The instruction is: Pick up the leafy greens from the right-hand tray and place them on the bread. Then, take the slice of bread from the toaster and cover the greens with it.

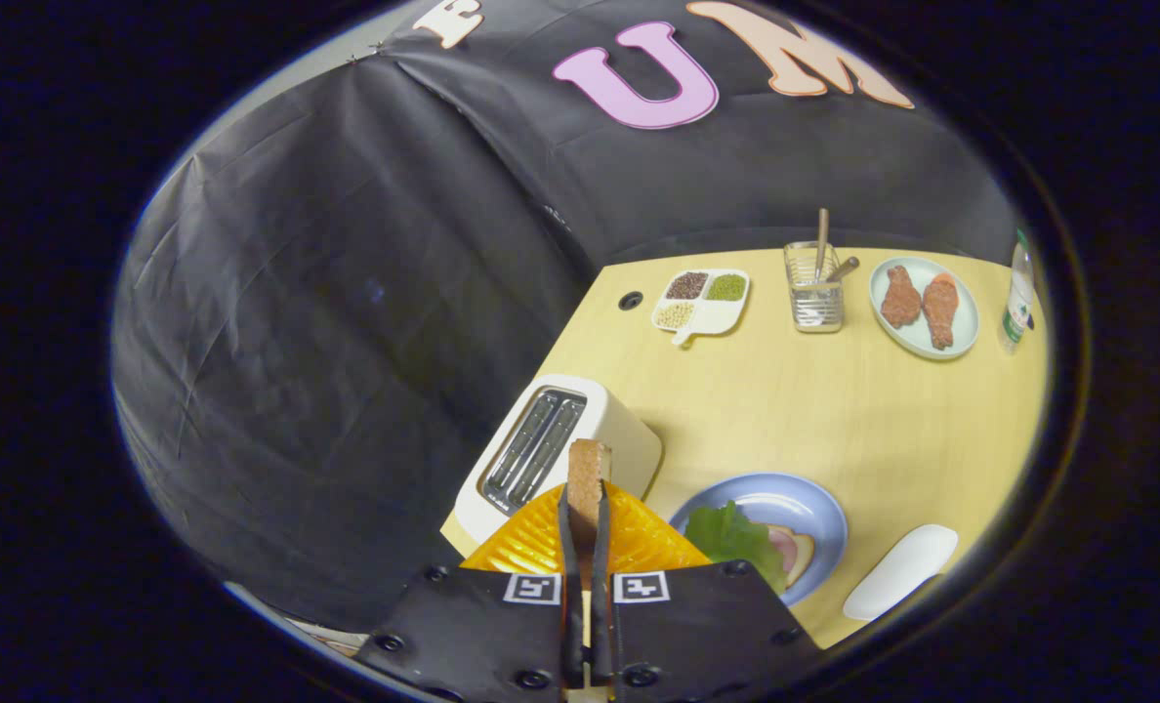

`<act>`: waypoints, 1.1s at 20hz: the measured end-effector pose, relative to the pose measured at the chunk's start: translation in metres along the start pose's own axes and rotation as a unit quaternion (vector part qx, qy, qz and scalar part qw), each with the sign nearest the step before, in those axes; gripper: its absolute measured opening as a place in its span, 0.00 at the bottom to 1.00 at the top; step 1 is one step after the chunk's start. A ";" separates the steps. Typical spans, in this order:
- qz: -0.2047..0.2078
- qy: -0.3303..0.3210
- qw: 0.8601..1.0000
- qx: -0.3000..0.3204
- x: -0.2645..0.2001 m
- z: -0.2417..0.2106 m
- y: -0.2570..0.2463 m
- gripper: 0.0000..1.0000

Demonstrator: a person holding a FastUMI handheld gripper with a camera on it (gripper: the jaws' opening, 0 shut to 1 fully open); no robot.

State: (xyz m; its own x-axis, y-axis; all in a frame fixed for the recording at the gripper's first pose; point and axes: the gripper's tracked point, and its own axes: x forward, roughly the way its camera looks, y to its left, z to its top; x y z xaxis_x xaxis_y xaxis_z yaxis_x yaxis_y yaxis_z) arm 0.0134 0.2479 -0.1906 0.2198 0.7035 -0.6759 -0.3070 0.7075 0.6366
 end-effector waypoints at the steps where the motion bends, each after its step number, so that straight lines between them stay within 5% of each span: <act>1: -0.001 0.001 1.000 0.003 0.000 -0.003 -0.004 0.06; 22: 0.002 0.017 0.994 0.110 0.008 -0.066 -0.088 0.06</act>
State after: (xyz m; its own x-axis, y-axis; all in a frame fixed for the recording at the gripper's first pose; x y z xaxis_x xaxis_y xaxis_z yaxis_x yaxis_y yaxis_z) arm -0.0186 0.1869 -0.2767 0.1863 0.7058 -0.6835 -0.0965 0.7054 0.7022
